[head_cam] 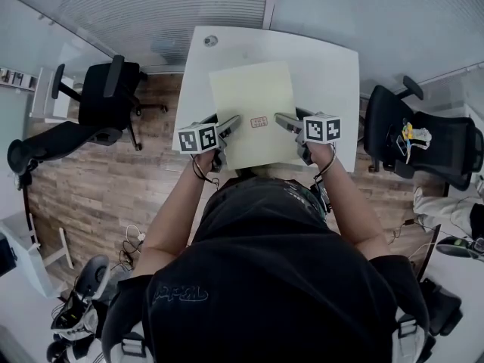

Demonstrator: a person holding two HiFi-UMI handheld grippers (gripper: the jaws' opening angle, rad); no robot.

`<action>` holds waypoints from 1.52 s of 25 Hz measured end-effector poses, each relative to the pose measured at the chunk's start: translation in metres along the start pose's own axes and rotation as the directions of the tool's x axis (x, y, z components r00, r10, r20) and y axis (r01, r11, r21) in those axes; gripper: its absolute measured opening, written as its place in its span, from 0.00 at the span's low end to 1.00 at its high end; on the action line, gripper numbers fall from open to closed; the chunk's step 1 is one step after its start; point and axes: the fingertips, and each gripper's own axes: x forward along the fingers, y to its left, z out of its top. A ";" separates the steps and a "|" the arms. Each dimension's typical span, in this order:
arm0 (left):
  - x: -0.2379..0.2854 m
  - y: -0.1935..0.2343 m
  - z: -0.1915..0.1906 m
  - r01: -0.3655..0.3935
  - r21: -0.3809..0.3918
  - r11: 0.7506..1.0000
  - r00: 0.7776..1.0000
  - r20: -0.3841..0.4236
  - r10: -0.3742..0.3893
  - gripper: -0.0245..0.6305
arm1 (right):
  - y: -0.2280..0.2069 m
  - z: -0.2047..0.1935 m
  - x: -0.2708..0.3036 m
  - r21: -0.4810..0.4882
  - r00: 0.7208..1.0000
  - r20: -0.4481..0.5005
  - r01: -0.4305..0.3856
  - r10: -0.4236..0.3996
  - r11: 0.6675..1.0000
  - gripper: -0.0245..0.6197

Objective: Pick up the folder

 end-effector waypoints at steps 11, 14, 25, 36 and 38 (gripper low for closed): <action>0.011 -0.059 -0.049 -0.020 0.001 1.000 1.000 0.004 0.020 0.59 | -0.026 -0.037 -0.060 0.012 0.999 0.019 -0.027 0.027 1.000 0.59; 0.006 -0.072 -0.063 -0.031 0.002 1.000 0.999 0.015 0.031 0.59 | -0.025 -0.051 -0.074 0.007 0.999 0.017 -0.037 0.037 0.999 0.59; -0.020 -0.114 -0.126 -0.078 0.001 0.997 0.996 0.043 0.078 0.59 | -0.018 -0.108 -0.121 -0.004 0.996 0.010 -0.094 0.094 0.996 0.58; -0.049 -0.126 -0.156 -0.115 0.000 0.993 0.991 0.073 0.114 0.59 | 0.002 -0.137 -0.139 -0.033 0.992 0.005 -0.123 0.124 0.992 0.58; -0.055 -0.124 -0.156 -0.114 -0.003 0.993 0.990 0.079 0.114 0.59 | 0.011 -0.138 -0.137 -0.032 0.991 0.007 -0.133 0.133 0.991 0.59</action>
